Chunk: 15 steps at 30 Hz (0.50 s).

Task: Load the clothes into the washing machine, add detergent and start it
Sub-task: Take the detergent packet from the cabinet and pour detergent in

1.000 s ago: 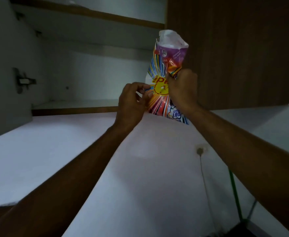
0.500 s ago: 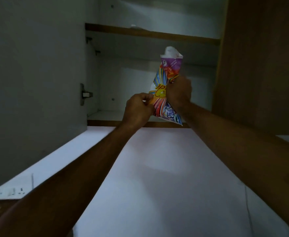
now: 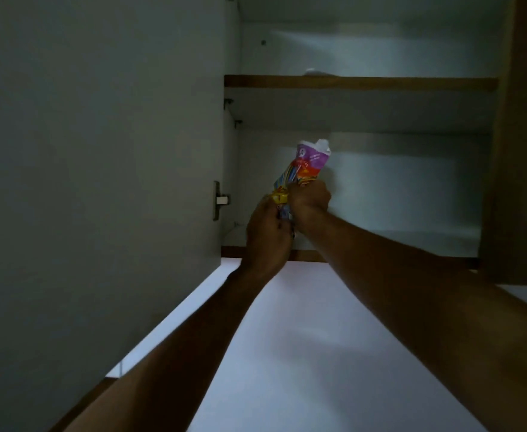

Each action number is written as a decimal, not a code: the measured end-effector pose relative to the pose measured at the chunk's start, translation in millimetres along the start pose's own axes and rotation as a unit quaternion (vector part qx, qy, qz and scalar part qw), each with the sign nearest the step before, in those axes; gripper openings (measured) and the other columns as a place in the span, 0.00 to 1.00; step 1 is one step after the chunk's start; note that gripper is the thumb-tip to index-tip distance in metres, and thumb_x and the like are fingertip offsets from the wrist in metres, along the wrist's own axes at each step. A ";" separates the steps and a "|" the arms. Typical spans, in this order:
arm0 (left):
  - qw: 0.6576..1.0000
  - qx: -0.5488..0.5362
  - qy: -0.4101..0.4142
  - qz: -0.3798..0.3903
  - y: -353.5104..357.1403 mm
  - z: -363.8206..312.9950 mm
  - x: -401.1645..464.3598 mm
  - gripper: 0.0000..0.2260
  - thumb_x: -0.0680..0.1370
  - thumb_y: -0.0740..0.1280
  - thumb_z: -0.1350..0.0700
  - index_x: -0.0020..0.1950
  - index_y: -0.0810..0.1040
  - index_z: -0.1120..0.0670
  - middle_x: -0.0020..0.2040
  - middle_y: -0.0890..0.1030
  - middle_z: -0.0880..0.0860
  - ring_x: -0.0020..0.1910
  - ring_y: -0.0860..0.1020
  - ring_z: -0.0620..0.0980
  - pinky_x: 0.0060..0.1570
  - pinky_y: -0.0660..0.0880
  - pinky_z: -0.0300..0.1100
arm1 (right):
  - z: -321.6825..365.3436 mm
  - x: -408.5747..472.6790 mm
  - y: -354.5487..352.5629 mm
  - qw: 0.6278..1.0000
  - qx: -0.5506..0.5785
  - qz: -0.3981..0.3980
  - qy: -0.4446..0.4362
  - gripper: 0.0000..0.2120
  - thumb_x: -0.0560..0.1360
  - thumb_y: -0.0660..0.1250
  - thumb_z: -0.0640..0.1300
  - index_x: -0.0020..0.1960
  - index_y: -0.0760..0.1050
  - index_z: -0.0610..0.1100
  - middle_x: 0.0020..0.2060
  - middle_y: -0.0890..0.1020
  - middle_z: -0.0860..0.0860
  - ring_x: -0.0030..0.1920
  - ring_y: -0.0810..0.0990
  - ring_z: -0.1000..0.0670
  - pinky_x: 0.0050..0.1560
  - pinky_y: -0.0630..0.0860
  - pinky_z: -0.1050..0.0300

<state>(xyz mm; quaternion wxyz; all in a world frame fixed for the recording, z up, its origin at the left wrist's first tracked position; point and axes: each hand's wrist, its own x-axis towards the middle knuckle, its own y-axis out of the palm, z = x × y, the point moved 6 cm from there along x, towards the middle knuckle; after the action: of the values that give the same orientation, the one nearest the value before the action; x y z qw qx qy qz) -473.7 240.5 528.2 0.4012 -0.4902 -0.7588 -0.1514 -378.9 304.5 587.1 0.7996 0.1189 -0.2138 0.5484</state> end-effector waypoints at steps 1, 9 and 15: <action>1.000 0.015 -0.005 0.001 1.0 5.2 4.8 0.19 0.77 0.59 0.52 0.68 0.71 0.53 0.62 0.78 0.54 0.61 0.77 0.51 0.60 0.76 0.49 | -4.5 0.0 7.0 0.998 0.046 0.039 0.013 0.15 0.71 0.74 0.49 0.53 0.80 0.41 0.48 0.84 0.46 0.48 0.83 0.45 0.48 0.80 0.54; 0.975 0.216 -0.042 0.023 6.2 49.2 44.2 0.41 0.62 0.69 0.42 0.72 0.65 0.56 0.68 0.71 0.58 0.67 0.71 0.57 0.66 0.71 0.55 | -37.3 -7.0 44.6 0.919 0.262 0.283 0.078 0.12 0.73 0.70 0.48 0.53 0.82 0.42 0.47 0.85 0.43 0.49 0.84 0.42 0.55 0.80 0.47; 0.991 0.052 -0.125 -0.012 -16.3 38.8 41.6 0.25 0.77 0.68 0.55 0.72 0.65 0.57 0.64 0.75 0.57 0.62 0.75 0.56 0.61 0.75 0.51 | -5.4 -10.5 36.0 0.975 0.011 0.034 -0.220 0.11 0.79 0.61 0.41 0.49 0.81 0.38 0.44 0.84 0.39 0.46 0.82 0.41 0.41 0.73 0.58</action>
<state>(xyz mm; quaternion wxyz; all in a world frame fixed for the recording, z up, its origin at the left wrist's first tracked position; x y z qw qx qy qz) -513.8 282.9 537.8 0.3266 -0.4747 -0.8155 -0.0544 -414.4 311.4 575.8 0.7123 0.2377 -0.3827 0.5382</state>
